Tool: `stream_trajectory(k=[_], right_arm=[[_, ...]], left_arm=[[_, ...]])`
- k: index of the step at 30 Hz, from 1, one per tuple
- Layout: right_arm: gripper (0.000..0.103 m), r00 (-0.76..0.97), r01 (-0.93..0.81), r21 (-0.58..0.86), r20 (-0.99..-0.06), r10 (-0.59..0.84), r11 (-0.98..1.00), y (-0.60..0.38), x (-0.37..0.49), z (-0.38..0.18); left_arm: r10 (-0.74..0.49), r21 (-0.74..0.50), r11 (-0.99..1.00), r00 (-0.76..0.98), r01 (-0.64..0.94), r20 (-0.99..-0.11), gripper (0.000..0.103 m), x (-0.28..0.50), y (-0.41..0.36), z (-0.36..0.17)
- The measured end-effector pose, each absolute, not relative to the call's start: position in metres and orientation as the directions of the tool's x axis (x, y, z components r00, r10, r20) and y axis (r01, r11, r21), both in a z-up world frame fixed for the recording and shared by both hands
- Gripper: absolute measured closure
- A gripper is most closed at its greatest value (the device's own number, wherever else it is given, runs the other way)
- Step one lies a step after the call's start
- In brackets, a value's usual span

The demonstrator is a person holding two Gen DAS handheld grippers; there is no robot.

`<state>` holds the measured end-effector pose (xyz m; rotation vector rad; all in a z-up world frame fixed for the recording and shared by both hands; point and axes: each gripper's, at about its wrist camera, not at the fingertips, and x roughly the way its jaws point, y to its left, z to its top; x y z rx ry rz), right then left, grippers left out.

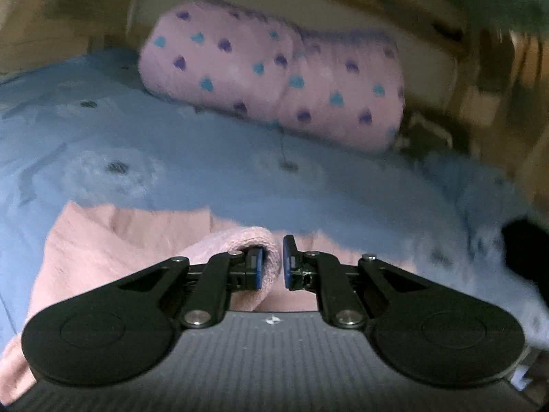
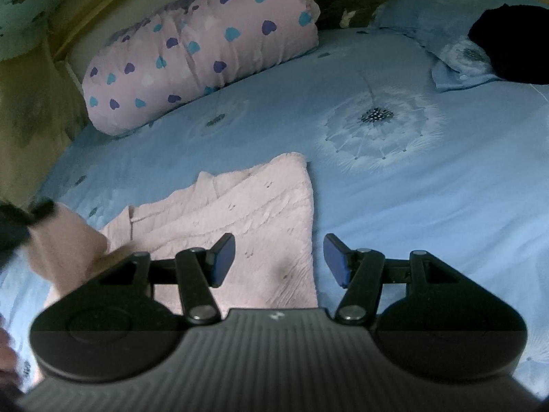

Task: Fold small clothes
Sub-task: 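Lay the held sleeve across the cardigan body and open the left tool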

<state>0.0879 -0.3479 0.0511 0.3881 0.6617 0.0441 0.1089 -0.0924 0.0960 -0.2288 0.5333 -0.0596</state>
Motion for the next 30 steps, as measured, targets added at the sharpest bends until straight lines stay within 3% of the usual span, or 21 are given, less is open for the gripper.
stream_trajectory(k=[9,10,11,13,14,18,30], right_arm=[[0.043,0.785,0.091,0.370,-0.598,0.162,0.925,-0.350,0.088,0.051],[0.043,0.784,0.091,0.369,-0.600,0.163,0.925,-0.351,0.088,0.051],[0.043,0.782,0.090,0.368,-0.602,0.163,0.925,-0.351,0.088,0.051],[0.043,0.779,0.088,0.366,-0.606,0.165,0.926,-0.350,0.089,0.050],[0.043,0.777,0.087,0.365,-0.608,0.167,0.927,-0.350,0.089,0.049],[0.043,0.769,0.083,0.357,-0.617,0.169,0.930,-0.348,0.090,0.047],[0.043,0.751,0.046,0.317,-0.636,0.177,0.947,-0.334,0.090,0.041]], left_arm=[[-0.141,-0.098,0.990,0.740,0.101,-0.658,0.084,0.117,-0.125,0.047],[-0.142,-0.086,0.990,0.731,0.114,-0.667,0.074,0.115,-0.126,0.046],[-0.143,-0.073,0.989,0.726,0.127,-0.673,0.057,0.113,-0.126,0.045],[-0.134,-0.045,0.989,0.719,0.142,-0.682,0.033,0.108,-0.126,0.047],[-0.127,-0.026,0.988,0.722,0.150,-0.680,0.028,0.104,-0.125,0.049],[-0.098,0.036,0.985,0.721,0.169,-0.686,0.025,0.089,-0.118,0.058],[-0.024,0.071,0.993,0.734,0.097,-0.678,0.023,0.057,-0.046,0.087]])
